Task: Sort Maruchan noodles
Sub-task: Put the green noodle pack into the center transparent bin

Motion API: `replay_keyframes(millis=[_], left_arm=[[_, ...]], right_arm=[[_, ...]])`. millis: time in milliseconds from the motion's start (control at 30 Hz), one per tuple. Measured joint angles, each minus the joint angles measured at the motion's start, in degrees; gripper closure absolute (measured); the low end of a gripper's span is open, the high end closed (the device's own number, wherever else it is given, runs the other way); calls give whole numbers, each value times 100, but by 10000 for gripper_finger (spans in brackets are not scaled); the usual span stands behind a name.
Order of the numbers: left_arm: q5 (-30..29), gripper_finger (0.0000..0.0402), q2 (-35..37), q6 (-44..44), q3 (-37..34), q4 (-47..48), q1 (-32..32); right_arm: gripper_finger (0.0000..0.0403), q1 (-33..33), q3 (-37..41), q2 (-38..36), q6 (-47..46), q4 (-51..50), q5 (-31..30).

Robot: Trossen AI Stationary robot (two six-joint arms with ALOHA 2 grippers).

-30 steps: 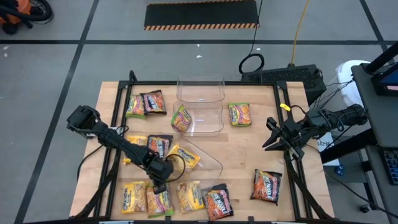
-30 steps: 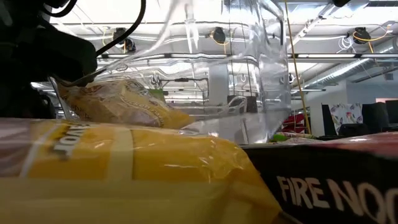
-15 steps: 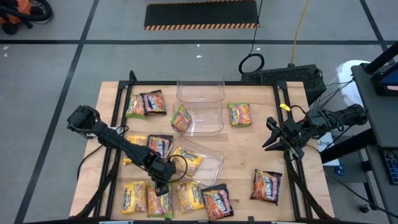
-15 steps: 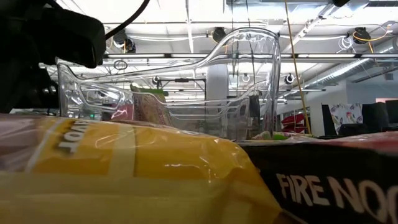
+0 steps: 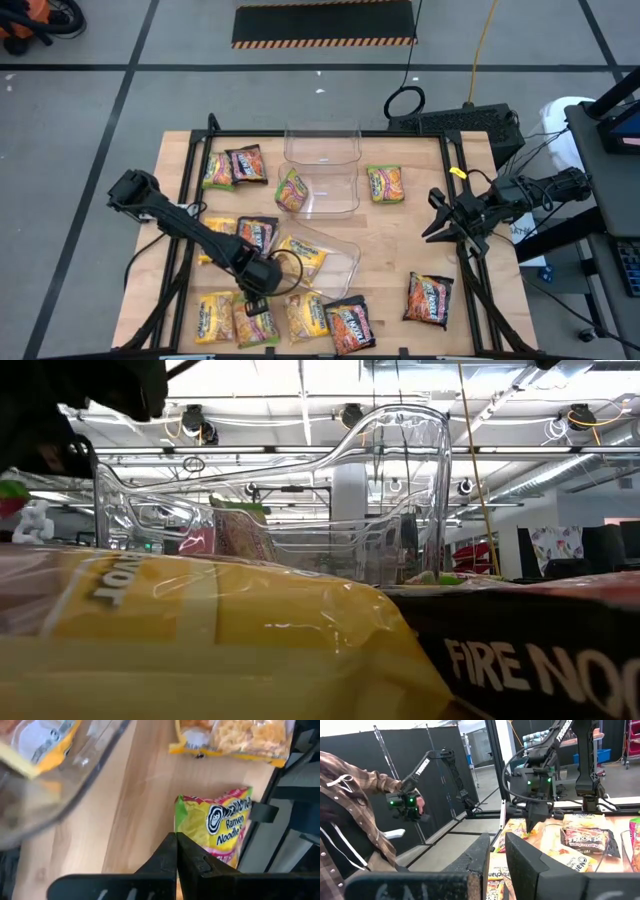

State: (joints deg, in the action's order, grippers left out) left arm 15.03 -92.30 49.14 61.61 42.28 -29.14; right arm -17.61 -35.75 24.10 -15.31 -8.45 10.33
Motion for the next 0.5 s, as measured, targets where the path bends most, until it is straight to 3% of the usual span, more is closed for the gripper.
replay_keyframes(millis=[500], left_arm=[[-9,401,0,725,1362,1775,-29]], right_arm=[[349,0,1,0,457,-2,0]])
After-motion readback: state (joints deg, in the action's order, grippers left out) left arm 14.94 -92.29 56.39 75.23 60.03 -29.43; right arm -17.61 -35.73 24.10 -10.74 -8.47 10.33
